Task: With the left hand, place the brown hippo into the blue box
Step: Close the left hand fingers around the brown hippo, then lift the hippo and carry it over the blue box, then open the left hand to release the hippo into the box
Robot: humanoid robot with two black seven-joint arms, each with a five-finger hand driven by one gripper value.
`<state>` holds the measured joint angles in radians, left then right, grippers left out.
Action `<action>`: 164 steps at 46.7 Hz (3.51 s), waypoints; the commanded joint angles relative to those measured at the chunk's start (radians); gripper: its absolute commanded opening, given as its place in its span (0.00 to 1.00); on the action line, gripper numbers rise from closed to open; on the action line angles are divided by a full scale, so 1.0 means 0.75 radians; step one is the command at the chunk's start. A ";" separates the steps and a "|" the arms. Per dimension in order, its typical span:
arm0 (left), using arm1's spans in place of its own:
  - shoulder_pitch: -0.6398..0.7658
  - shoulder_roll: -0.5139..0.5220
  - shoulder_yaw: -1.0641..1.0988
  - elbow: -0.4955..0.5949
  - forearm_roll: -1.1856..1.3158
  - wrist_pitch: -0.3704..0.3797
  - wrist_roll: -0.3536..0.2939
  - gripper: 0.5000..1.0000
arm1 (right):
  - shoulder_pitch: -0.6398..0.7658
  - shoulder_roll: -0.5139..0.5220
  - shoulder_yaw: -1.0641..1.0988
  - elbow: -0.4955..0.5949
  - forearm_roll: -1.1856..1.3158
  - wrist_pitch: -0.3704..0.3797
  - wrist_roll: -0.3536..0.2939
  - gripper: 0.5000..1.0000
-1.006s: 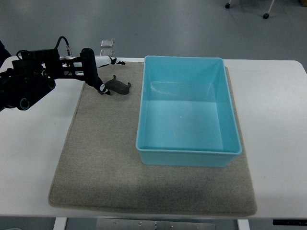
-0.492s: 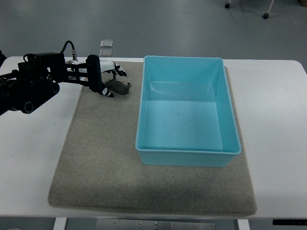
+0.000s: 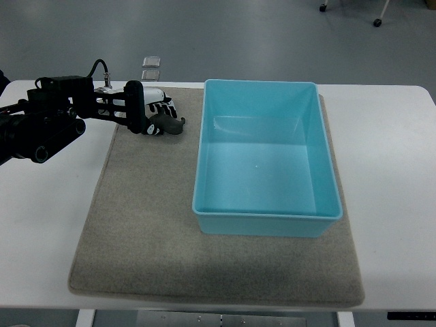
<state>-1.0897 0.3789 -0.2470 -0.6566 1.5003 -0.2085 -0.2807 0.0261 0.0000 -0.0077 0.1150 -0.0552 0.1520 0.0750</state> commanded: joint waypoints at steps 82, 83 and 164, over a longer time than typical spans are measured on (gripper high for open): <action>-0.343 0.104 -0.033 -0.493 -0.027 -0.192 0.000 0.00 | 0.000 0.000 0.000 0.000 0.000 0.000 0.000 0.87; -0.341 0.094 -0.031 -0.495 -0.027 -0.192 0.000 0.00 | 0.000 0.000 0.000 0.000 0.000 0.000 -0.002 0.87; -0.163 -0.004 -0.018 -0.295 -1.482 -0.057 0.002 1.00 | 0.000 0.000 0.000 0.000 0.000 0.000 -0.002 0.87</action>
<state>-1.2141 0.3662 -0.2614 -0.9062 0.5138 -0.2421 -0.2801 0.0262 0.0000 -0.0076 0.1150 -0.0552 0.1519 0.0745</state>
